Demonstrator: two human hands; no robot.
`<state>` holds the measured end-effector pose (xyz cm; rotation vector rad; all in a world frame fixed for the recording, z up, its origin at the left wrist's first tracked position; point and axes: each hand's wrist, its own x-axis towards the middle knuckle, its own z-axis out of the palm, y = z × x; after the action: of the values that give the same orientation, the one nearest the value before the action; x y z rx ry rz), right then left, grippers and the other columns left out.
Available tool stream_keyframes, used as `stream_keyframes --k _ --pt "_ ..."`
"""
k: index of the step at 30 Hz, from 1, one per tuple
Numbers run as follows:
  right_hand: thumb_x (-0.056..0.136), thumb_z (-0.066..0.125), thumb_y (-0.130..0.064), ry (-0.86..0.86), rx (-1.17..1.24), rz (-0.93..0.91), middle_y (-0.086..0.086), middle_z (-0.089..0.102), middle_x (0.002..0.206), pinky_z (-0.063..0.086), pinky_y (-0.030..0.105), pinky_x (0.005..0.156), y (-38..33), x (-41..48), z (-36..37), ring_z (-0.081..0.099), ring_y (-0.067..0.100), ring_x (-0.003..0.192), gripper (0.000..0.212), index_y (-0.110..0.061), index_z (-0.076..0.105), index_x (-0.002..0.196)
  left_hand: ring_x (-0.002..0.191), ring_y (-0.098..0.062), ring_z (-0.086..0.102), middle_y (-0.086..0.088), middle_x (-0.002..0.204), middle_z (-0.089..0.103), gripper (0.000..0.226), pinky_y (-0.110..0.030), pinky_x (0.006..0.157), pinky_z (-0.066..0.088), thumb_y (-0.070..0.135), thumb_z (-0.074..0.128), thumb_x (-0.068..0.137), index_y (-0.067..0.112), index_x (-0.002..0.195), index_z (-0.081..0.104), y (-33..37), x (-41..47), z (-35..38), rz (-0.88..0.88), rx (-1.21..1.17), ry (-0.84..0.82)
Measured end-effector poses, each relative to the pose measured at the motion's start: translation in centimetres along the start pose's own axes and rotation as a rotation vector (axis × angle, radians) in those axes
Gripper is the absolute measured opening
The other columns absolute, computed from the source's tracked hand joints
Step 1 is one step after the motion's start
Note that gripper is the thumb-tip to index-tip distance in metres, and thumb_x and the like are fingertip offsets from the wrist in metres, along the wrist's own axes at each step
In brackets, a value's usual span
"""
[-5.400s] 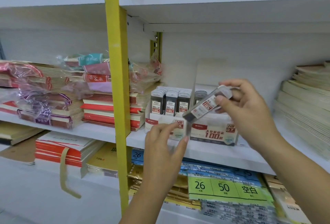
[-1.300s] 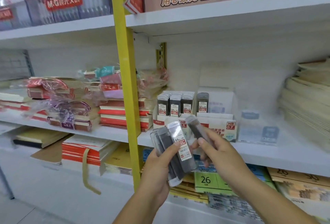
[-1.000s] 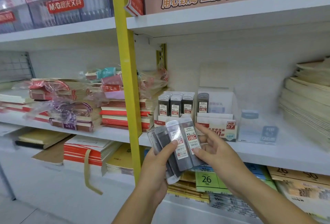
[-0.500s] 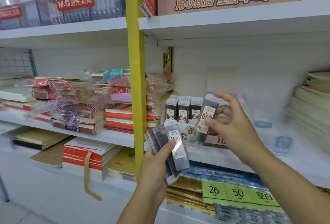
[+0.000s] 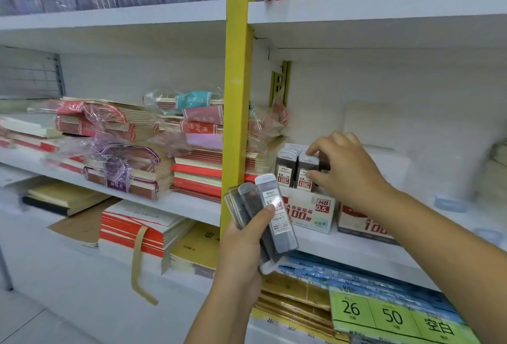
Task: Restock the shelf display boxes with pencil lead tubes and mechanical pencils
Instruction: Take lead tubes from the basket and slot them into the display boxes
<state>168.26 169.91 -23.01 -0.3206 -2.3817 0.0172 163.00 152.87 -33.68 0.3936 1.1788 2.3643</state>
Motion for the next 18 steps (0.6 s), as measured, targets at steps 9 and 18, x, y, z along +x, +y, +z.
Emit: stream_keyframes --k 9,18 --pt "0.093 0.06 -0.029 0.025 0.594 0.062 -0.021 0.059 0.092 0.045 0.012 0.074 -1.8 -5.7 0.0 0.054 -0.004 0.089 0.027 -0.046 0.059 0.113 0.088 -0.027 0.077 -0.01 0.101 0.078 0.05 -0.035 0.064 0.061 0.034 0.081 0.067 0.021 0.114 0.071 0.0 -1.1 0.6 -0.008 0.098 -0.084" --pt "0.084 0.07 -0.007 -0.124 1.005 0.174 -0.003 0.068 0.09 0.052 0.017 0.062 -2.2 -7.0 -1.2 0.067 0.01 0.077 0.04 -0.043 0.062 0.102 0.091 -0.024 0.075 -0.01 0.105 0.078 0.032 -0.033 0.068 0.06 0.037 0.079 0.072 0.028 0.102 0.078 -0.2 -1.9 1.2 0.004 0.172 -0.185"
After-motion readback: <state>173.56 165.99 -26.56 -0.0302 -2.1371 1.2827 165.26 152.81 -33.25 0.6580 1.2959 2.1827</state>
